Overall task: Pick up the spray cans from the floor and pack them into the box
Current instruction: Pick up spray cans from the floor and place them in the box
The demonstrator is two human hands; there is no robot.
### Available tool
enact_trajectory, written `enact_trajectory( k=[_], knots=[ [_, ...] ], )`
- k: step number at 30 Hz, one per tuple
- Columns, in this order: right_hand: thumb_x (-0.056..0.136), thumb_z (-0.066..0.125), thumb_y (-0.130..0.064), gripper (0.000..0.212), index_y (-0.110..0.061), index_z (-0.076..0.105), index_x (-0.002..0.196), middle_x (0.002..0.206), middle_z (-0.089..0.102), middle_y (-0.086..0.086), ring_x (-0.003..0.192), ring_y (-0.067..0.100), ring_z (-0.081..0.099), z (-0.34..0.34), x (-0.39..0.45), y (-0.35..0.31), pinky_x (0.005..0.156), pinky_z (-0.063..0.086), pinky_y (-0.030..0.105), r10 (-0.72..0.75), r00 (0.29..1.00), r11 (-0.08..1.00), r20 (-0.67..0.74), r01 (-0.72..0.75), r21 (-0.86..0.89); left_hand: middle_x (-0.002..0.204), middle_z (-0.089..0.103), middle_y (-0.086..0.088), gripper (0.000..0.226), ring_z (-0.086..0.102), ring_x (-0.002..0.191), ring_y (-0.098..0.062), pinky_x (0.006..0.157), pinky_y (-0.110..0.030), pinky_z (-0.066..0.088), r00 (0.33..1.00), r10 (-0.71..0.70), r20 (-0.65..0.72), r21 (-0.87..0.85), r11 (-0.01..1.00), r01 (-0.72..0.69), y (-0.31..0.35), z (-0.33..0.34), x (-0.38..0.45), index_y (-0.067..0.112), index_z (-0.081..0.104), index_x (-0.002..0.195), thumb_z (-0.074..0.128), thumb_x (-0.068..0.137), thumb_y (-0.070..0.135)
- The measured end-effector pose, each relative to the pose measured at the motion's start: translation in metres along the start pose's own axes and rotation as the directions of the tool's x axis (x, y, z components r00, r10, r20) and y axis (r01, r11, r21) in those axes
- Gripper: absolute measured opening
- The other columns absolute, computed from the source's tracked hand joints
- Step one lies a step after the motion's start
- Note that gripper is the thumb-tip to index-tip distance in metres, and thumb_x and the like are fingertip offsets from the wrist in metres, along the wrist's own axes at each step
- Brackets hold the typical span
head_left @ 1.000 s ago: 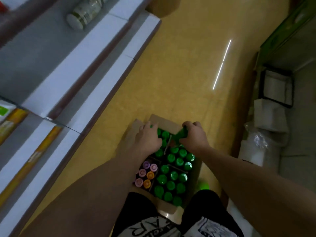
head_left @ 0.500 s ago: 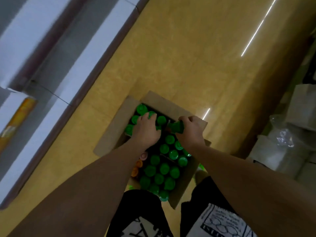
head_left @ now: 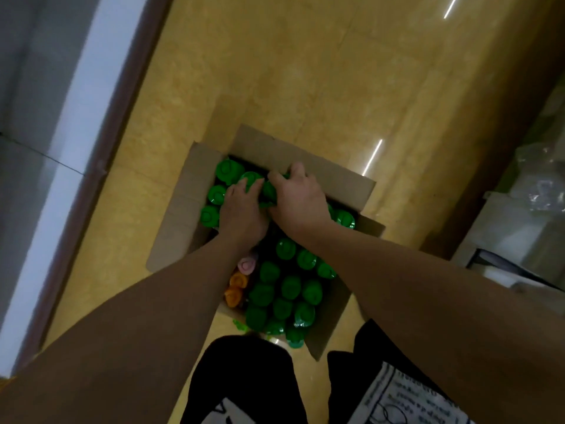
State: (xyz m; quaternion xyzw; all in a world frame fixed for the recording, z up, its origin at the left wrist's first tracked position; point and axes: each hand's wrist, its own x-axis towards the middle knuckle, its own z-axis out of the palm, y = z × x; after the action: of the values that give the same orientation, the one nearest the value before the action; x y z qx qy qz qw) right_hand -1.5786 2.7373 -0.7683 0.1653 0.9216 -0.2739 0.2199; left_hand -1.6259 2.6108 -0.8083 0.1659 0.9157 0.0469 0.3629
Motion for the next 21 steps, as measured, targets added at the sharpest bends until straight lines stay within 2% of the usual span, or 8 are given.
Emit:
enact_trajectory(
  k=[4, 7, 10, 17, 21],
  knots=[
    [0.089, 0.070, -0.024, 0.039, -0.012, 0.055, 0.123, 0.118, 0.043, 0.014, 0.091, 0.033, 0.057, -0.011, -0.012, 0.009, 0.073, 0.049, 0.038, 0.020, 0.996, 0.999, 0.083, -0.016, -0.048, 0.159, 0.026, -0.021, 0.069, 0.025, 0.144, -0.041, 0.114, -0.051, 0.031, 0.999, -0.001, 0.048, 0.033, 0.999, 0.000, 0.003, -0.002, -0.007, 0.017, 0.029, 0.156, 0.060, 0.095, 0.029],
    [0.089, 0.069, -0.017, 0.030, -0.011, 0.057, 0.116, 0.116, 0.042, 0.014, 0.086, 0.032, 0.059, -0.015, -0.019, 0.013, 0.065, 0.045, 0.036, 0.051, 0.996, 0.996, 0.074, -0.045, -0.081, 0.161, 0.022, -0.018, 0.070, 0.020, 0.148, -0.038, 0.117, -0.049, 0.028, 0.999, 0.013, 0.047, 0.033, 0.999, -0.015, 0.011, -0.009, -0.006, 0.020, 0.026, 0.157, 0.060, 0.096, 0.029],
    [0.090, 0.066, -0.013, 0.023, -0.011, 0.058, 0.110, 0.116, 0.042, 0.014, 0.083, 0.031, 0.060, -0.018, -0.023, 0.012, 0.064, 0.048, 0.036, 0.050, 0.995, 0.995, 0.082, -0.043, -0.086, 0.161, 0.022, -0.019, 0.069, 0.020, 0.148, -0.038, 0.118, -0.049, 0.027, 0.998, 0.046, 0.051, 0.036, 0.998, -0.048, 0.014, -0.011, -0.006, 0.019, 0.026, 0.156, 0.059, 0.097, 0.029],
    [0.095, 0.059, -0.008, 0.021, -0.008, 0.058, 0.115, 0.117, 0.041, 0.014, 0.082, 0.030, 0.058, 0.004, -0.006, 0.025, 0.061, 0.042, 0.034, 0.048, 0.992, 0.984, 0.119, -0.026, -0.177, 0.162, 0.021, -0.015, 0.070, 0.018, 0.149, -0.034, 0.118, -0.048, 0.028, 0.997, 0.064, 0.036, 0.029, 0.997, -0.065, 0.013, -0.004, 0.002, 0.021, 0.025, 0.157, 0.060, 0.097, 0.029],
    [0.096, 0.055, -0.006, 0.024, -0.009, 0.056, 0.120, 0.118, 0.042, 0.016, 0.091, 0.034, 0.057, 0.036, 0.019, 0.044, 0.065, 0.041, 0.036, 0.054, 0.987, 0.983, 0.151, -0.026, -0.183, 0.163, 0.020, -0.014, 0.069, 0.015, 0.150, -0.033, 0.121, -0.046, 0.024, 0.998, 0.059, 0.019, 0.052, 0.997, -0.060, 0.000, 0.013, 0.018, 0.022, 0.024, 0.157, 0.058, 0.098, 0.033]
  ],
)
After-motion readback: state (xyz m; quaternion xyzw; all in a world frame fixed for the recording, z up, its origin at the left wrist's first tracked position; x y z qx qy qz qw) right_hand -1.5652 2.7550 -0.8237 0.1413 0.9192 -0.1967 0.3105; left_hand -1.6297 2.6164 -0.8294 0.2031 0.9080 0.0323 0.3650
